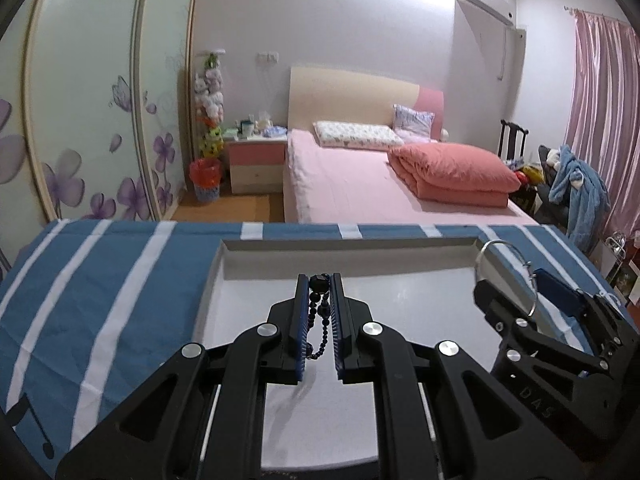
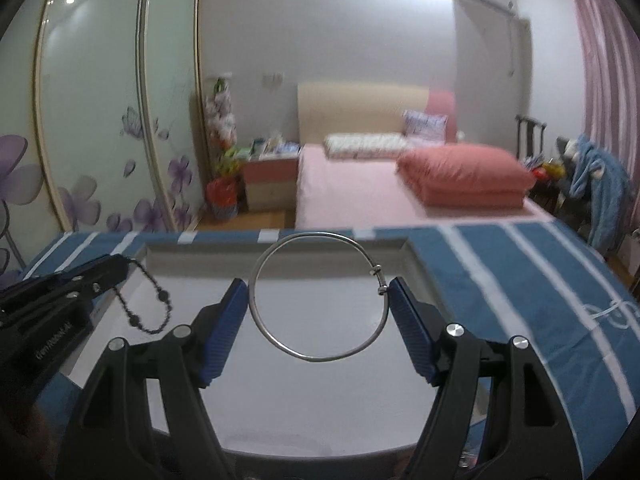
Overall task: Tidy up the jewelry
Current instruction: 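Open both tools to drop the black bracelet and silver bangle into the tray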
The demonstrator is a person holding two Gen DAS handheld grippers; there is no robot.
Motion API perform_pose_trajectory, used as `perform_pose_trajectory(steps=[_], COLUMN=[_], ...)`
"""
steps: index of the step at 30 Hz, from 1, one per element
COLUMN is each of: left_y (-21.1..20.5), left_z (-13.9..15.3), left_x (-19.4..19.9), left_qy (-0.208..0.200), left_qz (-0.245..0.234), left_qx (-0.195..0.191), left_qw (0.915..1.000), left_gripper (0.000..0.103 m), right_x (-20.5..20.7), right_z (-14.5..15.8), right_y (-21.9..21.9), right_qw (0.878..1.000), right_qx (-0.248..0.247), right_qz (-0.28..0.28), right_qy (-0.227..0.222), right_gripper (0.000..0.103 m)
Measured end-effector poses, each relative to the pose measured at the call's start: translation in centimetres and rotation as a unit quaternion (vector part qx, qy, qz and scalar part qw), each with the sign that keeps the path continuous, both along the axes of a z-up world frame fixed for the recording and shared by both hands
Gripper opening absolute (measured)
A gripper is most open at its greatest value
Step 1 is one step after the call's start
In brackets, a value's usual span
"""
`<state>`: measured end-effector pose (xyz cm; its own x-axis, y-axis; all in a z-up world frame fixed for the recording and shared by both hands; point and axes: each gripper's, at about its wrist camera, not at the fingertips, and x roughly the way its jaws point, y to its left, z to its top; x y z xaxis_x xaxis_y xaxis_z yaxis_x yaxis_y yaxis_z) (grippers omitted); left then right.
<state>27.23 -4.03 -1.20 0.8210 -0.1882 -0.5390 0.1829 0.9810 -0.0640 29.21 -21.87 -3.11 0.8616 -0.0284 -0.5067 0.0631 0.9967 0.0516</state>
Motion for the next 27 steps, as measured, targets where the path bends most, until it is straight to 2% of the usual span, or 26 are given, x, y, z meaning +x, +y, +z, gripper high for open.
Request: perform_pose_trajectory(steps=[7, 16, 22, 27], left_y=[0.7, 4.5, 7.2, 9.3], left_z=[-0.4, 2.6, 2.9, 1.7], left_x=[1.2, -0.7, -4.4, -6.6], left_qy=[0.032, 0.010, 0.002, 0.020], left_qz=[-0.008, 0.021, 0.037, 0.055], left_qx=[-0.019, -0.058, -0.044, -0.036], left_qw=[0.9993, 0.9981, 0.9983, 0.9977], left_gripper=[0.013, 0.013, 0.013, 0.013], right_x=[1.3, -2.4, -6.3, -9.0], right_z=[-1.6, 0.4, 1.5, 0.8], right_y=[-0.3, -2.4, -5.2, -8.6], right_qw=[0.997, 0.998, 0.998, 0.995], right_qx=[0.040, 0.062, 0.061, 0.056], right_qz=[0.016, -0.001, -0.025, -0.071], right_qy=[0.060, 0.028, 0.015, 0.035], right_gripper=[0.072, 0.072, 0.072, 0.071])
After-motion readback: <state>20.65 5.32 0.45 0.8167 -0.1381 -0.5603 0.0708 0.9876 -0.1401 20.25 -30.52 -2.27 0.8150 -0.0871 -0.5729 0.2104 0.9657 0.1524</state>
